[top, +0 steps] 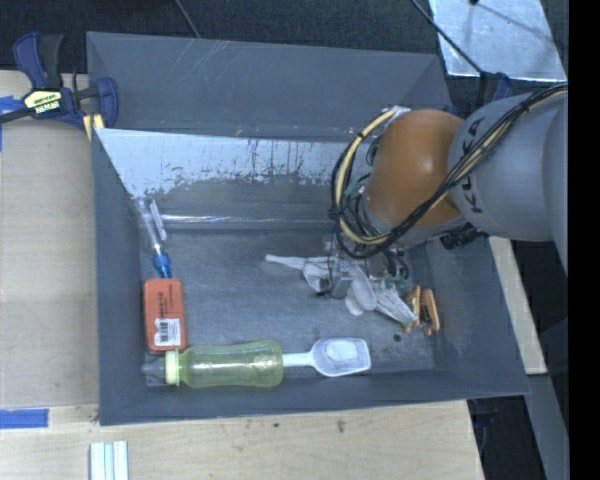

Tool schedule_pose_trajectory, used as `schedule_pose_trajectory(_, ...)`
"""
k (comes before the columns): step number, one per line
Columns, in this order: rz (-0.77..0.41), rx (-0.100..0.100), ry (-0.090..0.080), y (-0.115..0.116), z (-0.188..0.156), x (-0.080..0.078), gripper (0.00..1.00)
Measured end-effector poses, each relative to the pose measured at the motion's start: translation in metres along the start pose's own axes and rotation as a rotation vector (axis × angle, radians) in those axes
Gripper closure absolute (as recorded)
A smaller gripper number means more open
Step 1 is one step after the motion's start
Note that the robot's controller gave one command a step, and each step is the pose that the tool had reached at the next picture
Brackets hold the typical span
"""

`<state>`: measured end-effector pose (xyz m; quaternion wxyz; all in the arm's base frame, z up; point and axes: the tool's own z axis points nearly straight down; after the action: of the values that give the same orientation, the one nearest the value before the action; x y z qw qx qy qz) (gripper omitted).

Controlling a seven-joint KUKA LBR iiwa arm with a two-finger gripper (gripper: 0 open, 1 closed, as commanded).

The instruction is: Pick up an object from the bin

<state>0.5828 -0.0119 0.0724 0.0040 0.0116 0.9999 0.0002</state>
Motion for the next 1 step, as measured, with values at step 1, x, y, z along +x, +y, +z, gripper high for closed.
schedule_pose_trajectory(1,0.0,0.0,0.0,0.0,0.0,0.0,1.0)
